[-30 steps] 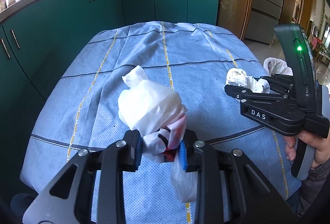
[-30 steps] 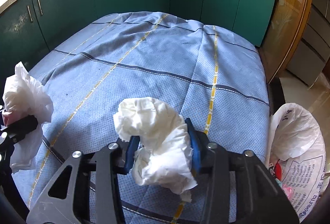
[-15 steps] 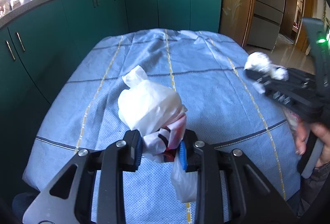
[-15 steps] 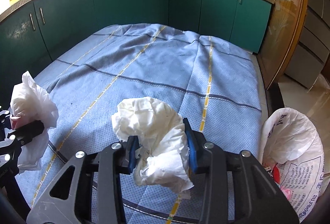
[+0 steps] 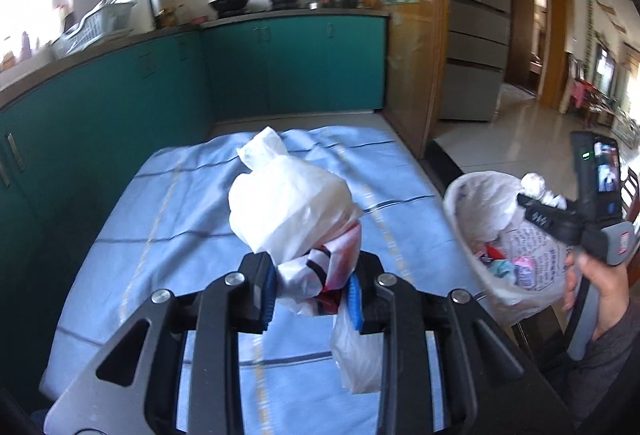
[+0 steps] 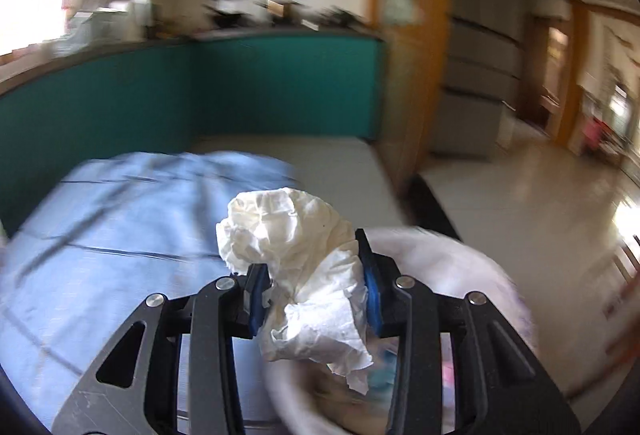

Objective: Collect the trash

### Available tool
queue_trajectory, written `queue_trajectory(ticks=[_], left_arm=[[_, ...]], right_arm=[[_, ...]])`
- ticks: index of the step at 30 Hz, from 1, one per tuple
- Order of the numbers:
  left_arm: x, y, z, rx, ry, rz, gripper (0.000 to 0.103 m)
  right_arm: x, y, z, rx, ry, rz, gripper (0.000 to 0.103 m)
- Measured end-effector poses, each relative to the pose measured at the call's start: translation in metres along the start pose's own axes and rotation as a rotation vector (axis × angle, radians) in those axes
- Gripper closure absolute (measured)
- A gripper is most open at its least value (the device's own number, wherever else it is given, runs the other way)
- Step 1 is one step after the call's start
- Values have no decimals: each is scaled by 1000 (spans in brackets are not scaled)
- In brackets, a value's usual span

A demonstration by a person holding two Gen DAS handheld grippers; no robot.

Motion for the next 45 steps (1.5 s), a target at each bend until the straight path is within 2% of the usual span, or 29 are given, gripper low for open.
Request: queue_trajectory(ticks=[5, 8, 11, 13, 15, 19, 22, 25, 28, 29, 32, 36, 41, 43, 45], left_arm=[[4, 7, 31, 50, -29, 3, 75], [7, 8, 42, 64, -46, -5, 75], [12, 8, 51, 70, -84, -25, 75], [18, 8, 58, 73, -124, -43, 75], [27, 10, 72, 83, -180, -60, 75], [50, 20, 117, 123, -285, -93, 75], [66, 24, 151, 150, -379, -121, 73], [87, 26, 186, 170, -438, -139, 69], [97, 27, 206, 191, -453, -130, 54], [100, 28, 212, 201, -450, -127, 46], [95, 30, 217, 204, -443, -97, 28], [81, 34, 203, 213, -405, -55, 23], [48, 27, 147, 179, -259, 21, 12], [28, 16, 109, 138, -167, 46, 8], [10, 0, 76, 112, -105, 56, 5]], right_arm=[[32, -22, 45, 88, -71, -156, 64], [38, -28, 50, 88, -83, -192, 61], [43, -33, 54, 111, -103, -231, 47], [38, -31, 56, 135, -119, -208, 27], [28, -26, 61, 166, -131, -162, 22], [12, -13, 79, 303, -123, -53, 21], [-6, -10, 101, 419, -135, 35, 16], [-19, -10, 119, 522, -140, 113, 15], [-25, -10, 131, 593, -150, 168, 15], [-28, -11, 135, 610, -152, 185, 15], [-37, -15, 147, 665, -156, 237, 14], [-38, -18, 156, 696, -165, 248, 13], [-37, -17, 157, 688, -158, 250, 13], [-38, -14, 152, 674, -156, 258, 13], [-39, -12, 146, 654, -148, 272, 11]])
Point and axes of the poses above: each gripper's, at about its wrist camera, not at the fingertips, and x roughly the way its jaws point, z to its right, y to its top, the point moved 7 cm from there along x, roughly the way its jaws point, and after that the axes turned 11 degrees about -z, right-handed, at the moved point
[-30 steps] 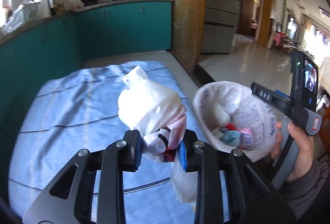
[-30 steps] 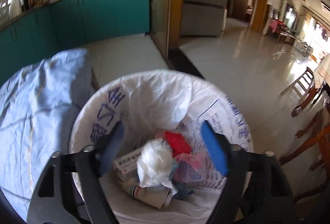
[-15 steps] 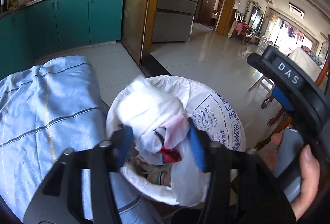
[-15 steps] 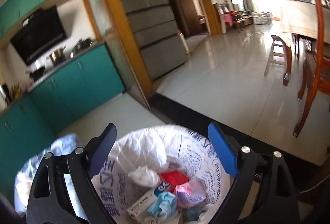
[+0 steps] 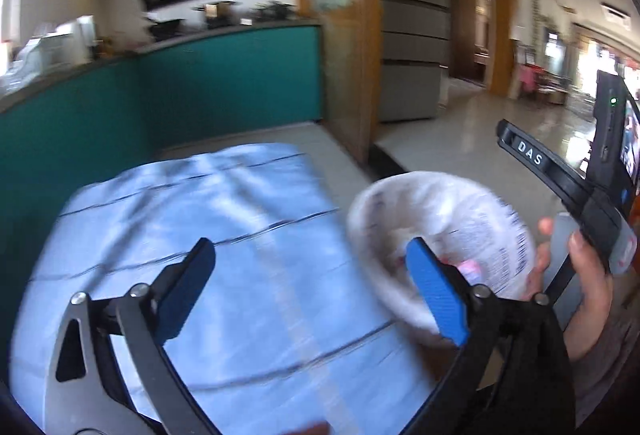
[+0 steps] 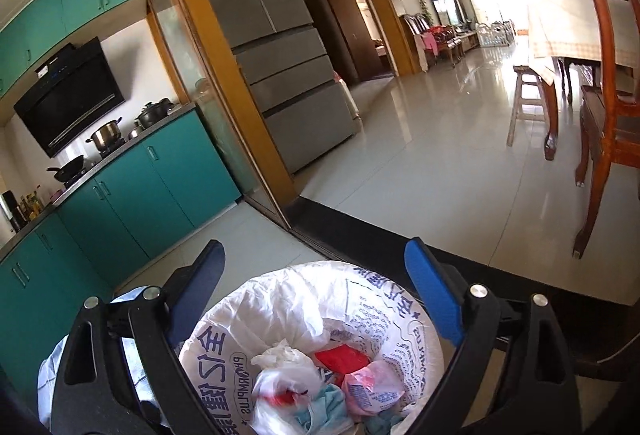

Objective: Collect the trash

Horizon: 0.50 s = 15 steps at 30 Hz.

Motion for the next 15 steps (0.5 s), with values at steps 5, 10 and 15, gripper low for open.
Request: queue_trajectory(ticks=[5, 10, 15], left_arm=[[-57, -39, -73, -49, 155, 18, 4], [-117, -68, -120, -121, 214, 63, 4], [-158, -92, -132, -132, 216, 91, 3]], right_arm=[[-8, -13, -28, -147, 66, 38, 8], [-46, -54, -54, -335, 132, 37, 4], [-138, -116, -79, -519, 208, 36, 3]])
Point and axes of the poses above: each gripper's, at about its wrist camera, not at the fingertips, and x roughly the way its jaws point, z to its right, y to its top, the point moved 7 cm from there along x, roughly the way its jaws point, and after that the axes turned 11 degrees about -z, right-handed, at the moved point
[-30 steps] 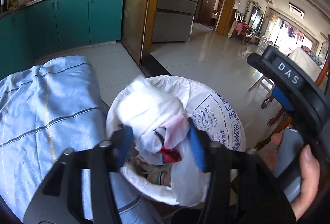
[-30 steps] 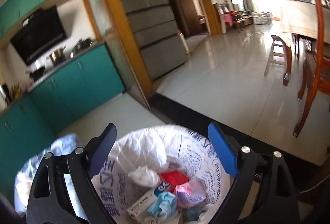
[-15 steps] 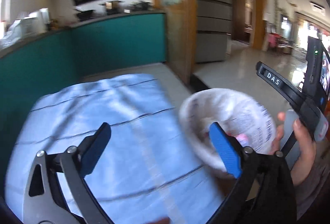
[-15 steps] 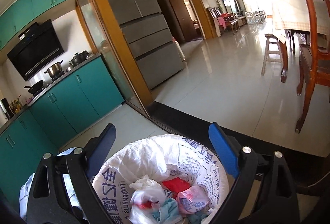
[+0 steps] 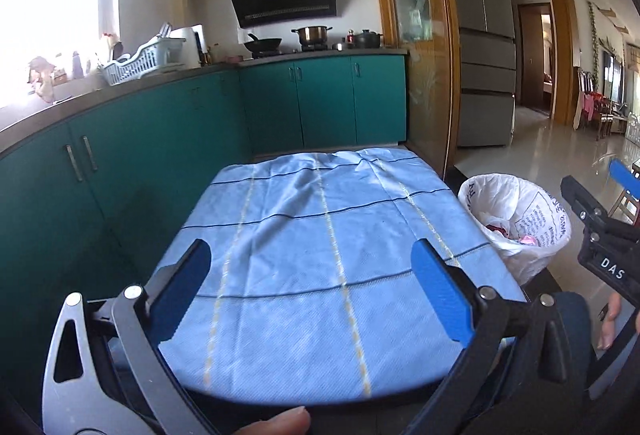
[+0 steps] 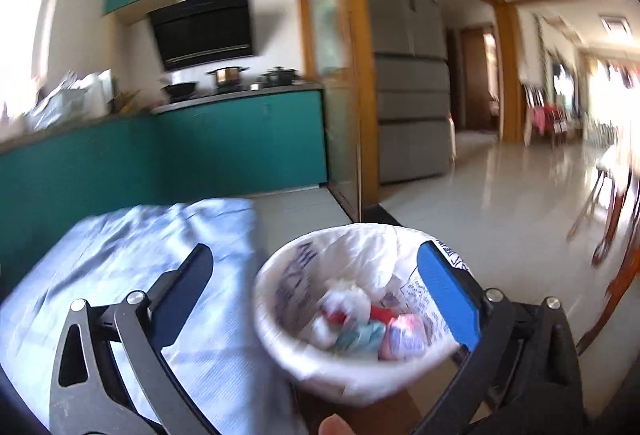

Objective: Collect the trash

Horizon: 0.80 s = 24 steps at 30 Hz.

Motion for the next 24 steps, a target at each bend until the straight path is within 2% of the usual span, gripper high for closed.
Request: queue_trajectory(ticks=[6, 10, 18, 24], left_arm=[[-24, -8, -17, -16, 3, 23, 3], [-33, -10, -24, -21, 0, 33, 3], [-37, -11, -26, -29, -20, 39, 3], [-35, -12, -22, -20, -32, 32, 3]], right_arm=[[-89, -1, -53, -160, 46, 70, 3], [-124, -1, -64, -185, 51, 105, 3], [-149, 5, -75, -178, 39, 131, 3], [-150, 6, -77, -178, 28, 137, 3]])
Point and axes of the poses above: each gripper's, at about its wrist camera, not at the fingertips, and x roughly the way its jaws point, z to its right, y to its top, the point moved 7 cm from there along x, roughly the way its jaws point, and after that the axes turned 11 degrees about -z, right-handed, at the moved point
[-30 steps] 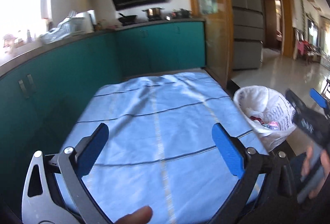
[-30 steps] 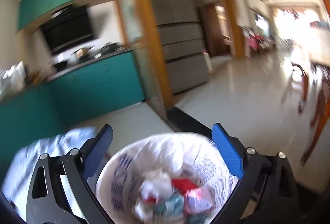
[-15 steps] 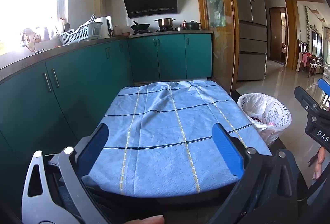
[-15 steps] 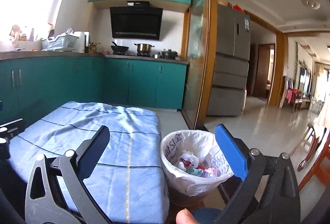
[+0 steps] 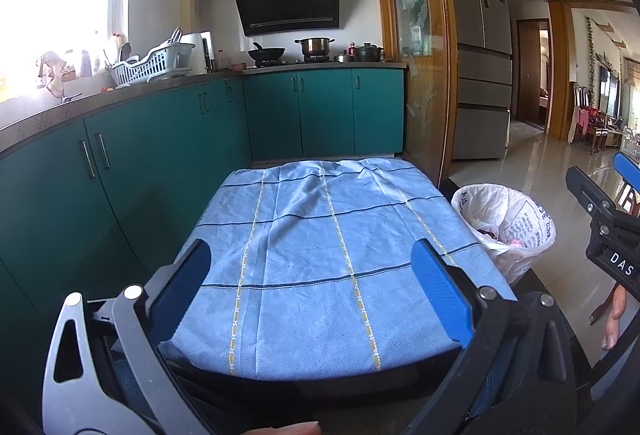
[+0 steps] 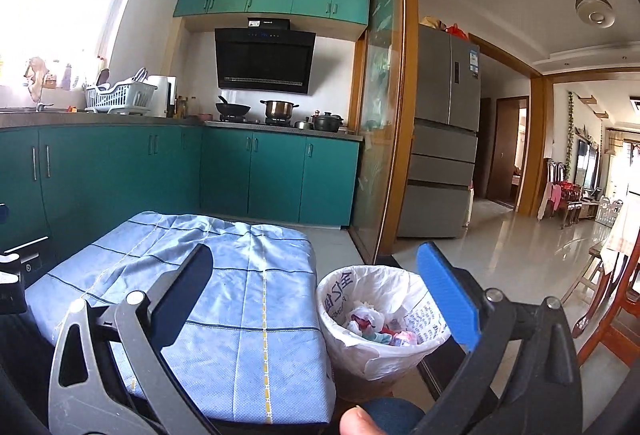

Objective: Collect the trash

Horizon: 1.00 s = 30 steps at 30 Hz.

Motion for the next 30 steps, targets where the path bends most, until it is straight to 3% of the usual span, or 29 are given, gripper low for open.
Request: queue_trajectory(ticks=[30], left_arm=[[-3, 3, 3, 4, -5, 1, 3]], right_arm=[[-4, 2, 2, 25, 6, 3, 3]])
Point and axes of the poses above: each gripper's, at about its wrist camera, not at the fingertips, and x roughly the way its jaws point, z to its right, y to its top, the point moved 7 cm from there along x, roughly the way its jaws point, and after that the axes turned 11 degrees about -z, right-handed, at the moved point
